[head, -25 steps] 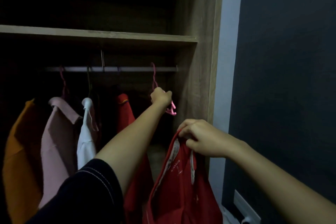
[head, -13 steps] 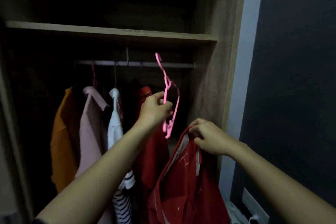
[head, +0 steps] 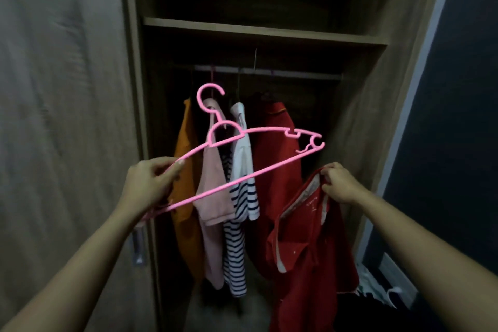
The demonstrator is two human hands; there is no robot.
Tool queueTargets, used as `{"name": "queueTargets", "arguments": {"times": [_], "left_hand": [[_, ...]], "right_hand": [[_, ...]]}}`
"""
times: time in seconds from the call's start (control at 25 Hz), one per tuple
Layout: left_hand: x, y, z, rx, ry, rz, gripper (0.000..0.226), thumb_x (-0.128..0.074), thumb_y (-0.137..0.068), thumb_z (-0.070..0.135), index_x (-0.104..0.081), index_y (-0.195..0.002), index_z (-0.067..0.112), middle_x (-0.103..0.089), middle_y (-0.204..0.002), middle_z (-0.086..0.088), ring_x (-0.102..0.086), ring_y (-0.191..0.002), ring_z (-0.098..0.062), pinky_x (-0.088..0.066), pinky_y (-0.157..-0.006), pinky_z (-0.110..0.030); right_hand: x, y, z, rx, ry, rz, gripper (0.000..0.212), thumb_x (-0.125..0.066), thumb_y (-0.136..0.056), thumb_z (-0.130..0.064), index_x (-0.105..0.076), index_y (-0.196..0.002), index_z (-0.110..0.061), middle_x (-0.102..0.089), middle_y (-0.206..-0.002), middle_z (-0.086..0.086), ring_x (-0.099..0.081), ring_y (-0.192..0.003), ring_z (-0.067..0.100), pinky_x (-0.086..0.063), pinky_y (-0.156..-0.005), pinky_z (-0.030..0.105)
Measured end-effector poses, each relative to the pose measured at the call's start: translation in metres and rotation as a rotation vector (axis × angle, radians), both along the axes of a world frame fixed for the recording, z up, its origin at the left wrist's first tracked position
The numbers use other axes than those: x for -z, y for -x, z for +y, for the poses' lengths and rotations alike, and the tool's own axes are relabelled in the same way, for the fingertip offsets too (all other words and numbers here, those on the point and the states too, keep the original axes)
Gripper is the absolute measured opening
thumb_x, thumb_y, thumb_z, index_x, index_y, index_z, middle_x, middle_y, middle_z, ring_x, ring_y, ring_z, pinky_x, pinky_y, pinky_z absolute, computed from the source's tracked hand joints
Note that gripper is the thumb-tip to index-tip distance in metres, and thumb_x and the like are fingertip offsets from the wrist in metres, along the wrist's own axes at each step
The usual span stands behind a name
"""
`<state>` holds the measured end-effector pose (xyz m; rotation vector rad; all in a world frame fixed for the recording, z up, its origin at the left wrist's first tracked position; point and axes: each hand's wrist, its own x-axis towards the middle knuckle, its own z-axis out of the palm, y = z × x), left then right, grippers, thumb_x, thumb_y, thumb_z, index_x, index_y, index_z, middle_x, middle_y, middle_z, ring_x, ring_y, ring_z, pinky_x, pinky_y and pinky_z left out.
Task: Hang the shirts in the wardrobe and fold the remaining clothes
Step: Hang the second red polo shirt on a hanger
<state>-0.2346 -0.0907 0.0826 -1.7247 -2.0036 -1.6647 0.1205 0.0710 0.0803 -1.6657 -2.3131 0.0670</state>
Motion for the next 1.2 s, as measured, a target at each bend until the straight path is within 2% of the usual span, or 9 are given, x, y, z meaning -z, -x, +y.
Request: {"name": "queueTargets", "arguments": {"times": [0.16,0.24,0.32,0.48,0.72,0.84,1.0,1.12,1.2], "left_hand": [[0.021,0.029,-0.041,0.083,0.048,0.057,0.008,-0.067,-0.084,0.027,-0.072,-0.087,0.032,-0.064,-0.054,0.025,-0.055,-0.052,0.016,-0.037,-0.051,0.0],[0.031,0.027,-0.043,0.09,0.013,0.103,0.014,-0.069,-0.082,0.024,-0.076,-0.093,0.018,-0.073,-0.071,0.012,-0.061,-0.07,0.013,-0.038,-0.057,0.001],[0.045,0.018,-0.042,0.116,-0.044,0.159,0.019,-0.071,-0.082,0.024,-0.076,-0.095,0.011,-0.075,-0.085,-0.004,-0.06,-0.084,0.008,-0.039,-0.063,0.001],[0.082,-0.029,-0.041,0.189,-0.103,0.179,0.041,-0.054,-0.082,0.045,-0.076,-0.092,0.012,-0.075,-0.085,-0.003,-0.068,-0.075,-0.009,-0.048,-0.067,-0.019],[0.089,-0.026,-0.053,0.132,-0.341,0.0,0.031,-0.056,-0.086,0.032,-0.073,-0.089,0.007,-0.072,-0.081,0.0,-0.061,-0.074,-0.003,-0.042,-0.068,-0.009],[0.077,-0.02,-0.045,0.03,-0.375,0.054,0.037,-0.052,-0.089,0.04,-0.07,-0.098,0.009,-0.07,-0.092,-0.005,-0.064,-0.082,-0.017,-0.048,-0.077,-0.026],[0.09,-0.048,-0.054,-0.222,-0.357,0.115,0.03,-0.057,-0.082,0.028,-0.055,-0.112,0.029,-0.042,-0.117,-0.007,-0.043,-0.105,-0.027,-0.04,-0.086,-0.047],[0.132,-0.09,-0.062,-0.078,-0.027,0.204,0.027,-0.057,-0.079,0.036,-0.059,-0.106,0.037,-0.035,-0.126,-0.004,-0.037,-0.111,-0.027,-0.04,-0.088,-0.047],[0.144,-0.091,-0.053,0.13,0.318,0.059,0.045,-0.064,-0.081,0.032,-0.054,-0.125,0.033,-0.033,-0.135,-0.009,-0.037,-0.123,-0.025,-0.036,-0.099,-0.036]], "right_hand": [[-0.006,0.009,-0.027,-0.032,0.014,0.022,0.049,-0.056,-0.077,0.001,-0.054,-0.126,0.0,-0.045,-0.136,0.018,-0.04,-0.13,0.029,-0.03,-0.11,0.029],[-0.01,0.02,-0.039,-0.066,0.028,-0.038,0.05,-0.058,-0.077,-0.001,-0.054,-0.127,-0.001,-0.043,-0.139,0.017,-0.04,-0.131,0.03,-0.03,-0.11,0.029],[-0.011,0.047,-0.06,-0.12,0.04,-0.083,0.047,-0.057,-0.079,-0.006,-0.055,-0.126,-0.005,-0.04,-0.142,0.014,-0.039,-0.13,0.031,-0.031,-0.11,0.031],[-0.011,0.106,-0.107,-0.282,-0.089,-0.111,0.044,-0.052,-0.079,-0.009,-0.054,-0.122,-0.008,-0.041,-0.141,0.007,-0.041,-0.123,0.031,-0.037,-0.105,0.037],[-0.041,0.095,-0.139,-0.396,-0.526,-0.13,0.052,-0.028,-0.087,-0.06,-0.053,-0.121,-0.028,-0.067,-0.106,-0.007,-0.058,-0.098,0.019,-0.038,-0.084,0.038],[-0.052,0.099,-0.136,-0.321,-0.668,-0.228,0.062,-0.02,-0.081,-0.07,-0.057,-0.097,-0.024,-0.069,-0.082,0.0,-0.066,-0.078,0.027,-0.043,-0.056,0.032],[-0.051,0.11,-0.137,-0.332,-0.744,-0.163,0.057,-0.028,-0.08,-0.071,-0.057,-0.081,-0.021,-0.066,-0.069,0.002,-0.065,-0.067,0.029,-0.039,-0.047,0.029],[-0.06,0.115,-0.15,-0.361,-0.804,-0.036,0.05,-0.037,-0.081,-0.067,-0.061,-0.08,-0.023,-0.066,-0.067,0.0,-0.065,-0.066,0.025,-0.038,-0.047,0.028],[-0.072,0.113,-0.157,-0.396,-0.826,0.025,0.046,-0.043,-0.081,-0.065,-0.066,-0.082,-0.025,-0.067,-0.067,-0.002,-0.065,-0.066,0.022,-0.043,-0.048,0.029]]}}
